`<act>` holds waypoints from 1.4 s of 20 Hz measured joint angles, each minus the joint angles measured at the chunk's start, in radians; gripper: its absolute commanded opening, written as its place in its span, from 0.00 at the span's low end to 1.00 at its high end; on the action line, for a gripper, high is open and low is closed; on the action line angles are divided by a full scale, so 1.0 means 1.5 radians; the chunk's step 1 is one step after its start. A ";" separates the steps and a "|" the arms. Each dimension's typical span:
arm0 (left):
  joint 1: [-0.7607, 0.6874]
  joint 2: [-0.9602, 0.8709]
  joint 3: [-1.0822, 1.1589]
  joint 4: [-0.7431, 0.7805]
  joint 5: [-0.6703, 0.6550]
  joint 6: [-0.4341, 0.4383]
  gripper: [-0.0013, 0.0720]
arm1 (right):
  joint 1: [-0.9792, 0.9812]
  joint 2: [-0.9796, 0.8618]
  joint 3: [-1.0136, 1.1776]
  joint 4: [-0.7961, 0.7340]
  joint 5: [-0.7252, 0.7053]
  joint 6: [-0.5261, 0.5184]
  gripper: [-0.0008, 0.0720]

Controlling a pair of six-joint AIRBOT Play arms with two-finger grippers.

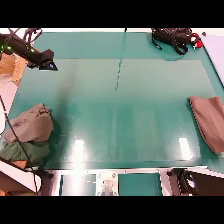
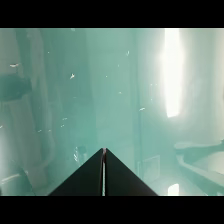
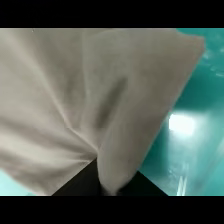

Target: Fold the shirts.

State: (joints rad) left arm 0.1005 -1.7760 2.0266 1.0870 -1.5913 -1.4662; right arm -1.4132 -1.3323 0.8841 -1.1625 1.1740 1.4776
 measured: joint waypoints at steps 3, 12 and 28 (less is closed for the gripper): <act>0.000 0.000 -0.001 -0.002 -0.002 0.000 0.05 | -0.014 0.001 0.017 -0.083 0.046 0.060 0.44; 0.000 0.048 -0.004 -0.028 0.005 0.001 0.05 | 0.211 0.014 0.278 -0.188 0.216 0.216 0.03; -0.131 0.472 -0.663 0.055 0.145 -0.094 0.05 | 0.933 0.040 0.140 -0.055 0.007 0.130 0.03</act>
State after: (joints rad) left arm -0.0963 -1.0676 1.0321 1.1694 -1.3731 -1.6066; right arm -0.0132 -1.2720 1.0935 -1.2446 1.1847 1.6726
